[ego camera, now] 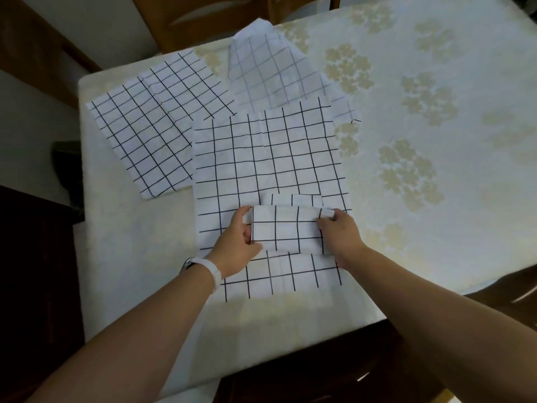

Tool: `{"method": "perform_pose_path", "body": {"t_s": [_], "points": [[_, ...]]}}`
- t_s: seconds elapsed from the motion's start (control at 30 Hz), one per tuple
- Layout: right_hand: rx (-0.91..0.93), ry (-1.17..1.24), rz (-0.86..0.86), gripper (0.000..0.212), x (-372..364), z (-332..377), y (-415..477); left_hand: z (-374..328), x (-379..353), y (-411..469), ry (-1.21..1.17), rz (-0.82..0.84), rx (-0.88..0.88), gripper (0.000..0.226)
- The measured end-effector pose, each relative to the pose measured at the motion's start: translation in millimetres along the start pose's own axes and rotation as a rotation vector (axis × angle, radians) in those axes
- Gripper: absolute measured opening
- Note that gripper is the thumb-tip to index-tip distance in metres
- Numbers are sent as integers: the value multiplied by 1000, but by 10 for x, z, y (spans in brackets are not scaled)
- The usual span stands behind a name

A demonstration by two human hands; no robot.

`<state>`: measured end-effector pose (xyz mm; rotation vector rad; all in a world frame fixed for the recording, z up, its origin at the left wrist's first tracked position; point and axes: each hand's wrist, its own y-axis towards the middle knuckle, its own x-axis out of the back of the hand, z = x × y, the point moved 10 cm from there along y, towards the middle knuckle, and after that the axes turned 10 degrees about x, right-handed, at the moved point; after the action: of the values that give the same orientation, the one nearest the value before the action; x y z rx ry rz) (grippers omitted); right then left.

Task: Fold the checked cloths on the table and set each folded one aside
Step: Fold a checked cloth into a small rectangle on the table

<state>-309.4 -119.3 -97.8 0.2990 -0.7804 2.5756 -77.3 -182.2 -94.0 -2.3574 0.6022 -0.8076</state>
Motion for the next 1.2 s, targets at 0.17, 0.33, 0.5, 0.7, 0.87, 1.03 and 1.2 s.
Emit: {"method": "perform_pose_path", "body": {"t_s": [0.17,0.33,0.5,0.7,0.87,1.03,1.2], "points": [[-10,10,-53,16,78,-35,50,-114,4,-13,75,-83,-79,66],[31,-66,-87,22,116,-36,131,-125,52,41,40,-178,-43,53],[207,-290,-17,47,97,152,64,-108,53,52,43,-248,13,45],[792,-890,53,48,-18,385,-176,-123,39,44,61,-270,28,40],[996,-1086,258,41,-303,392,-297,-144,57,48,115,-304,11,33],[1053,-1134,365,40,-465,355,-288,-81,22,45,113,-320,26,32],[1020,-1151,407,37,-471,275,-245,-123,49,8,233,-358,39,31]]}}
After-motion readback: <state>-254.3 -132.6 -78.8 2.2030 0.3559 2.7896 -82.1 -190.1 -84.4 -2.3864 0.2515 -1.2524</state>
